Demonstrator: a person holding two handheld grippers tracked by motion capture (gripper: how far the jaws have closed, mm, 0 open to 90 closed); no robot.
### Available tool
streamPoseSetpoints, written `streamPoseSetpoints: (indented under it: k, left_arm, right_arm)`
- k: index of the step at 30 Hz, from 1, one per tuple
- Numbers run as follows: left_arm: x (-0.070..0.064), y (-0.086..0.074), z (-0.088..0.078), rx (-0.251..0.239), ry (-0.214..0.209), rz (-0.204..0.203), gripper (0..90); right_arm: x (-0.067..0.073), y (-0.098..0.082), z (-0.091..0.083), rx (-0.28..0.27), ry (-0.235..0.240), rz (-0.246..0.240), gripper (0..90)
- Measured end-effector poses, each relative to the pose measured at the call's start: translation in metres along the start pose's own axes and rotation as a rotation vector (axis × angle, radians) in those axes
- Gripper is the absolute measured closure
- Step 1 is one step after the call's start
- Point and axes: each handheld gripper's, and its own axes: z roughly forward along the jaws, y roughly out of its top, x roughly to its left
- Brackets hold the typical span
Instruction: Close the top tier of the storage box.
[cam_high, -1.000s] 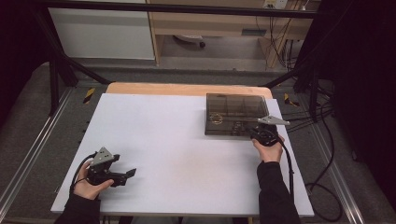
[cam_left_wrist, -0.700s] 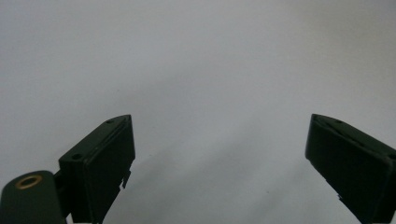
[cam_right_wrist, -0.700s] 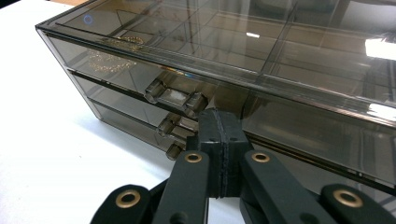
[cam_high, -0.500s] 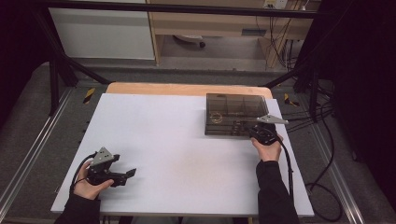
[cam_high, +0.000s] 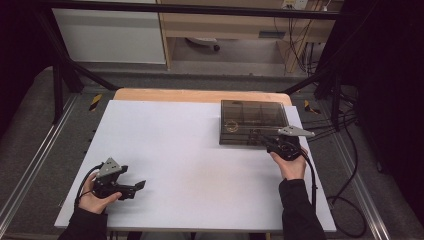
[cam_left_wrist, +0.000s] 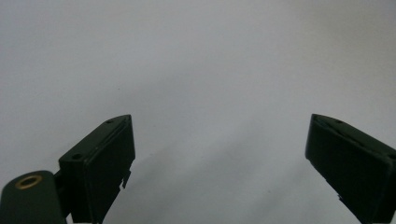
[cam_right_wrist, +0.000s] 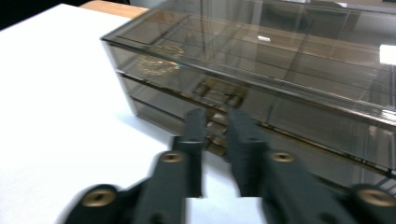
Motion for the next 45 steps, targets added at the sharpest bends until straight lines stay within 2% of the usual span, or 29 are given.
streamPoseSetpoints:
  k: [5, 7, 14, 18, 22, 24, 28, 31, 34, 40, 45]
  left_arm:
    - [0.0, 0.0, 0.0, -0.002, -0.001, -0.003, 8.1]
    - [0.0, 0.0, 0.0, 0.0, 0.0, -0.003, 8.1]
    - [-0.001, 0.0, 0.001, 0.004, -0.002, 0.003, 8.1]
    - [-0.001, 0.0, 0.0, 0.004, -0.003, 0.004, 8.1]
    - [-0.002, 0.0, 0.001, 0.004, -0.003, 0.004, 8.1]
    - [-0.001, 0.0, 0.001, 0.008, -0.003, 0.007, 8.1]
    - [-0.002, 0.0, 0.001, 0.005, -0.004, 0.006, 8.1]
    - [-0.003, 0.0, 0.001, 0.007, -0.004, 0.008, 8.1]
    - [-0.003, 0.0, 0.001, 0.007, -0.008, 0.008, 8.0]
    - [-0.004, 0.0, 0.002, 0.01, -0.011, 0.015, 8.0]
    - [-0.005, 0.0, 0.002, 0.013, -0.015, 0.019, 8.0]
  right_arm:
    - [0.011, -0.001, -0.011, 0.003, 0.026, 0.007, 53.4]
    - [0.015, -0.003, -0.015, 0.008, 0.034, -0.005, 45.7]
    - [0.025, -0.016, -0.024, 0.003, 0.068, 0.0, 20.9]
    - [0.027, -0.023, -0.026, 0.019, 0.074, 0.005, 10.8]
    - [0.029, -0.031, -0.028, 0.02, 0.084, 0.013, 6.0]
    - [0.029, -0.036, -0.028, 0.043, 0.102, 0.02, 3.7]
    - [0.028, -0.05, -0.029, 0.05, 0.114, 0.039, 1.4]
    - [0.027, -0.061, -0.028, 0.063, 0.13, 0.026, 0.7]
    - [0.025, -0.069, -0.028, 0.083, 0.127, 0.015, 0.7]
    - [0.018, -0.082, -0.031, 0.101, 0.126, 0.023, 0.7]
    - [0.014, -0.088, -0.034, 0.117, 0.115, 0.001, 0.6]
